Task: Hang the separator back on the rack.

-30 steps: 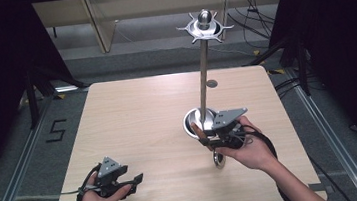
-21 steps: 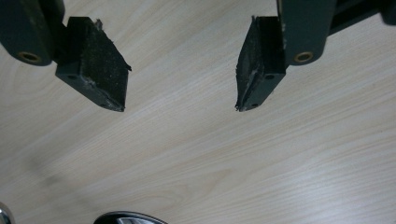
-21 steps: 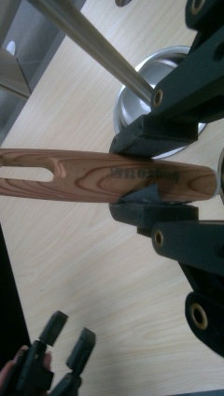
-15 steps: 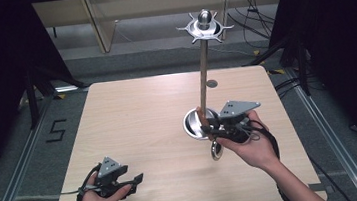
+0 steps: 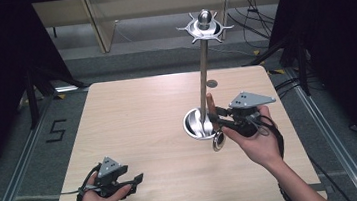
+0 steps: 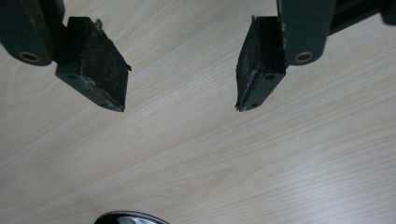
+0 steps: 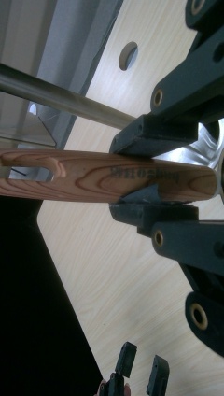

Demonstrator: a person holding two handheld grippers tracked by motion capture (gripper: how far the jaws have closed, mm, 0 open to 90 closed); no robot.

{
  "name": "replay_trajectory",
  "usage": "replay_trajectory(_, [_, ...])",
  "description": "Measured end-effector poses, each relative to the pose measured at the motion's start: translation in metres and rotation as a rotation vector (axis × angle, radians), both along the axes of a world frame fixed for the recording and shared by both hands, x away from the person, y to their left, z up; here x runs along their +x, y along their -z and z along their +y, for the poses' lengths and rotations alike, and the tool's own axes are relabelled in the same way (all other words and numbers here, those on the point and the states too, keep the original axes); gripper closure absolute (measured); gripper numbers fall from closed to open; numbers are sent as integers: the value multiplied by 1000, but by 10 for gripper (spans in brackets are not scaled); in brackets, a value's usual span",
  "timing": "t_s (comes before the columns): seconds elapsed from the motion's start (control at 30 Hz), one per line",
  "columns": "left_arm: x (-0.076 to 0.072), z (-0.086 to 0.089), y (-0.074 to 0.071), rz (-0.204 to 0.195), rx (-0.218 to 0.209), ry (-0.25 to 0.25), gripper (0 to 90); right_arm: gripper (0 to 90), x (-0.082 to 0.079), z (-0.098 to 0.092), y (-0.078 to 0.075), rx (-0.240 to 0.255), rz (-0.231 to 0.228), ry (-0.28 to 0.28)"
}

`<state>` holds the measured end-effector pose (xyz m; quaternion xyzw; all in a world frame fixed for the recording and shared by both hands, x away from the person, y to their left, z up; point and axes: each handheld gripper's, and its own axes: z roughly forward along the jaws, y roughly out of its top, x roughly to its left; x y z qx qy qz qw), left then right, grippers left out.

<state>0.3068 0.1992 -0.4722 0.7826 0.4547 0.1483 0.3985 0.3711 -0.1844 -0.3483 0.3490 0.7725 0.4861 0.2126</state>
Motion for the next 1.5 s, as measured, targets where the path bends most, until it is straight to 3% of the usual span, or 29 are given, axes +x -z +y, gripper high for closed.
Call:
replay_trajectory(0.1, [0, 0, 0, 1, 2, 3, 335, 687, 1, -2, -2, 14, -13, 15])
replay_trajectory(0.17, [0, 2, -1, 7, 7, 17, 334, 687, -1, -3, -4, 22, 2, 20])
replay_trajectory(0.37, [0, 0, 0, 0, 0, 1, 335, 687, 1, -6, -9, 45, -26, 40])
replay_trajectory(0.6, [0, 0, 0, -1, 0, 0, 335, 686, 0, -9, -14, 69, 1, 70])
replay_trajectory(0.67, [0, 0, 0, 0, 1, 1, 335, 687, 2, -11, -15, 71, -31, 68])
replay_trajectory(0.7, [0, 0, 0, 0, 1, 2, 335, 687, 1, -11, -17, 79, -3, 73])
replay_trajectory(0.77, [0, 0, 0, -1, -5, 3, 334, 687, 3, -12, -18, 86, -31, 67])
replay_trajectory(0.93, [0, 0, 0, -1, 3, -1, 335, 687, 2, -13, -22, 97, -27, 87])
replay_trajectory(1.07, [0, 0, 0, -1, 4, 12, 335, 687, 3, -14, -23, 99, -56, 86])
replay_trajectory(1.17, [0, 0, 0, -5, 4, 8, 334, 686, 1, -15, -27, 112, -36, 107])
replay_trajectory(1.23, [0, 0, 0, -2, 1, 7, 335, 686, 3, -17, -29, 109, -69, 98])
replay_trajectory(1.27, [0, 0, 0, -2, -3, 3, 334, 686, 2, -17, -30, 122, -46, 105])
replay_trajectory(1.43, [0, 0, 0, 1, 2, 12, 334, 686, 3, -20, -35, 126, -80, 110])
replay_trajectory(1.47, [0, 0, 0, -2, 3, 10, 335, 686, 2, -19, -36, 138, -58, 117])
replay_trajectory(1.5, [0, 0, 0, -2, 0, 8, 334, 686, 2, -20, -36, 137, -70, 119])
